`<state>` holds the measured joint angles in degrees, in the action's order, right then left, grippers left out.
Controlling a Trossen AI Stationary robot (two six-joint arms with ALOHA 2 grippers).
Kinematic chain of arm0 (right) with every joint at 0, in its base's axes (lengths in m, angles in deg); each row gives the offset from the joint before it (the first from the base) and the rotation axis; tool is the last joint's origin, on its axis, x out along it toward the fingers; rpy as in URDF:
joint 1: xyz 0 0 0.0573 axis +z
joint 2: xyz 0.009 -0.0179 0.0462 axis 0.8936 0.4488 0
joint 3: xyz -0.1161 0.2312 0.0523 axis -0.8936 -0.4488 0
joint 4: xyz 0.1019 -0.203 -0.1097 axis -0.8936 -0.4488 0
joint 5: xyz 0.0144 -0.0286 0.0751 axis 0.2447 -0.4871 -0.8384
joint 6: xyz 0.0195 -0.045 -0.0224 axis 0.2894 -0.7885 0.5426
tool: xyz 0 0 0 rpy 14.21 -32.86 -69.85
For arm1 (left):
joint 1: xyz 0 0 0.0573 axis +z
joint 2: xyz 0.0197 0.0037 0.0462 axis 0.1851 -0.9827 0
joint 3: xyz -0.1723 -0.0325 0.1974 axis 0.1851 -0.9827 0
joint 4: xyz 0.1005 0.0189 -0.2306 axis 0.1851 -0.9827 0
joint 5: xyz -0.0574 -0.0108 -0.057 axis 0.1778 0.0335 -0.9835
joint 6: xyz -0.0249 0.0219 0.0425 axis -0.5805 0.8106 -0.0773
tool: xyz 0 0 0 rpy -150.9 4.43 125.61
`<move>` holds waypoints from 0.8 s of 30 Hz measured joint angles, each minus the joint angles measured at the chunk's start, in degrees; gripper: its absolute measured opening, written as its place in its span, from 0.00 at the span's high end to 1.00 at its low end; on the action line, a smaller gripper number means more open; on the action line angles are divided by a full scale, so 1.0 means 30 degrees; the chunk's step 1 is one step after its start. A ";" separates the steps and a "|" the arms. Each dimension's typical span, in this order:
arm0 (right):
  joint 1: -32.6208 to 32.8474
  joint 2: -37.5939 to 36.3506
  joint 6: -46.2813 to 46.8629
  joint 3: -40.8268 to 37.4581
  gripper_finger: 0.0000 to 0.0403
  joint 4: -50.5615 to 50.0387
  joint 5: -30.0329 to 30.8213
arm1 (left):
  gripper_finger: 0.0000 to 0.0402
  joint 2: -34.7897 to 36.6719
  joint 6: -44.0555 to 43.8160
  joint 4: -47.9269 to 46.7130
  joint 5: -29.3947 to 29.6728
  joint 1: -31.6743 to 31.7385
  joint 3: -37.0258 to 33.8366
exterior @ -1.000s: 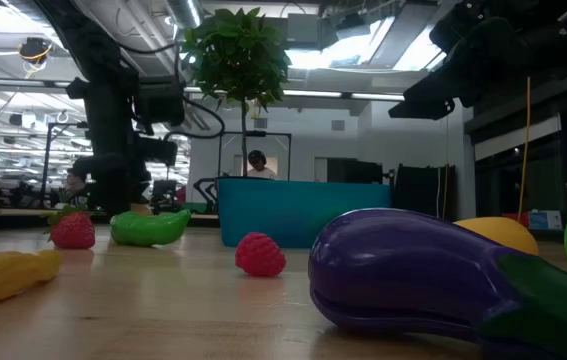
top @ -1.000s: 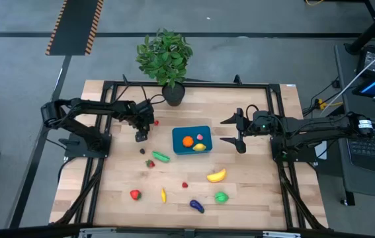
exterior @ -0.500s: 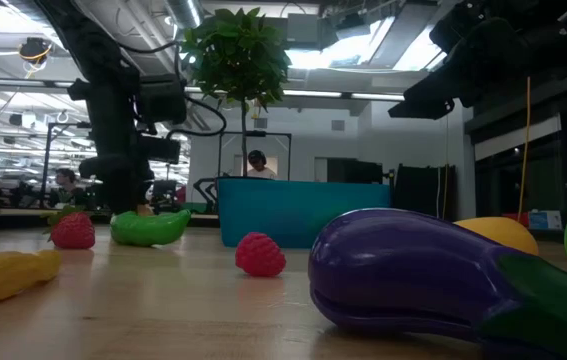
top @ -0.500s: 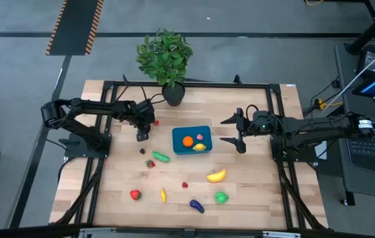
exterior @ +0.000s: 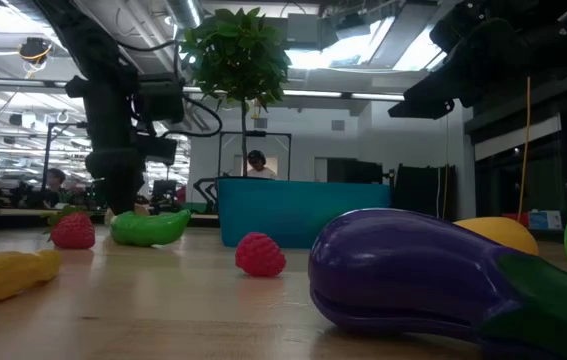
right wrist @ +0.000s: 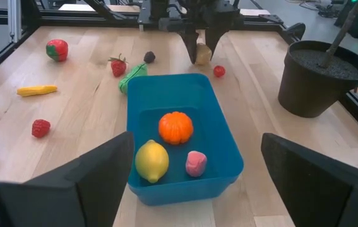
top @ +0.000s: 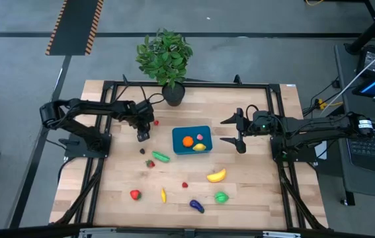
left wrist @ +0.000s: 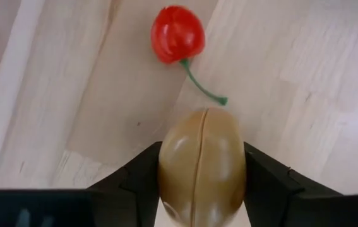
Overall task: Pick and placing Produce into tupperware
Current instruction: Put the brown potato into the blue bin
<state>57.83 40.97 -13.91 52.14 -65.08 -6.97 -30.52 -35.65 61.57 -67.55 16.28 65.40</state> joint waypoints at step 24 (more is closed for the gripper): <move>0.0007 0.0000 -0.0006 0.0000 0.14 -0.0001 0.0000 | 0.58 1.1085 -0.1686 0.0136 0.1114 -0.2885 0.0000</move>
<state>57.86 40.97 -13.92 52.14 -65.09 -6.97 2.73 -40.70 61.98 -64.20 7.63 65.40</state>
